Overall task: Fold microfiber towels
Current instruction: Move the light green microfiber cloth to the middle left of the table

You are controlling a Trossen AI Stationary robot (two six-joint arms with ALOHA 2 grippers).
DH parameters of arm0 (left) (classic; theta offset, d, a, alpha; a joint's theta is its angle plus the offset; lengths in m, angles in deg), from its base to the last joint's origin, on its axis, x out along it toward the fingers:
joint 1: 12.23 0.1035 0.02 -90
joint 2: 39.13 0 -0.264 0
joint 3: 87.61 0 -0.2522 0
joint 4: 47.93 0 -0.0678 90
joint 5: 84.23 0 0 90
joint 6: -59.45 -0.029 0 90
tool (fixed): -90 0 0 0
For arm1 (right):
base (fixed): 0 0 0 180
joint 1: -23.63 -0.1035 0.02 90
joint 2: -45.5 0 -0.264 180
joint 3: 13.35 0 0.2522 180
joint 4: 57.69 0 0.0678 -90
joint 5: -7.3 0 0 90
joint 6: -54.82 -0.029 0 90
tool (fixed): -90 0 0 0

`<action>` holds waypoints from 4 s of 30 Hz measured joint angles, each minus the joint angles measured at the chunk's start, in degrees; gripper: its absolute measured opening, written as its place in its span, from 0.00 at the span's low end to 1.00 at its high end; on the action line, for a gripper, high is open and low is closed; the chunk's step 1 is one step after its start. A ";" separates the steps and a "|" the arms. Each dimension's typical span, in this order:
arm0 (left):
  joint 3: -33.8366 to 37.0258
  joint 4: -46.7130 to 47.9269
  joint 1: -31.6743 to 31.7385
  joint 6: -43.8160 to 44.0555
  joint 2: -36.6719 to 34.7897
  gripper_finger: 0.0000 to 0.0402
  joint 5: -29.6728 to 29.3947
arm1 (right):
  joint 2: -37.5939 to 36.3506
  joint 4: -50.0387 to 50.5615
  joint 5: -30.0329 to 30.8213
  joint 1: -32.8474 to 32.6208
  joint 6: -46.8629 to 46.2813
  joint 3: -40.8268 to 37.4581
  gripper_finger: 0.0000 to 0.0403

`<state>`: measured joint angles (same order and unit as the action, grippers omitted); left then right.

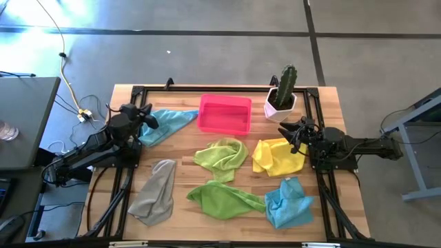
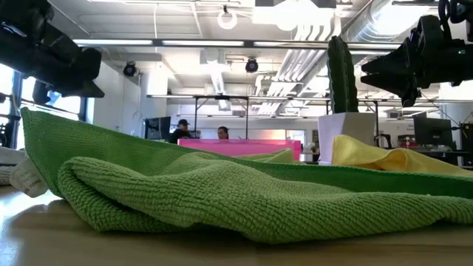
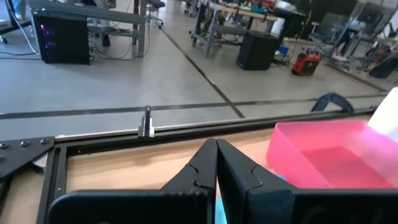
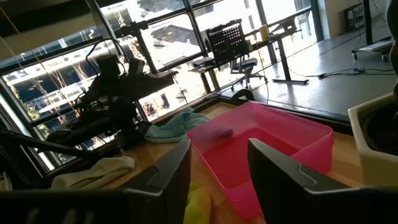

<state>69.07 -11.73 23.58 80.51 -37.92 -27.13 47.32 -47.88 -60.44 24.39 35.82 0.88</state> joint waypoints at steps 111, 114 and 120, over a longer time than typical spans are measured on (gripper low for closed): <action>-24.79 -68.93 -35.56 -18.30 101.65 0.00 33.14 | 80.44 -28.83 -8.77 -14.33 -16.56 26.41 0.37; -27.37 -68.55 -35.50 -18.20 105.66 0.00 31.86 | 81.93 -27.23 -6.95 -16.04 -14.95 28.90 0.37; -28.89 -61.20 -35.50 -15.32 109.51 0.00 29.85 | 85.64 -15.48 -5.32 -18.48 -7.15 38.82 0.37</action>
<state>40.17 -72.93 -11.91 65.19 71.59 2.72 132.96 -63.36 -65.76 5.91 28.66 39.70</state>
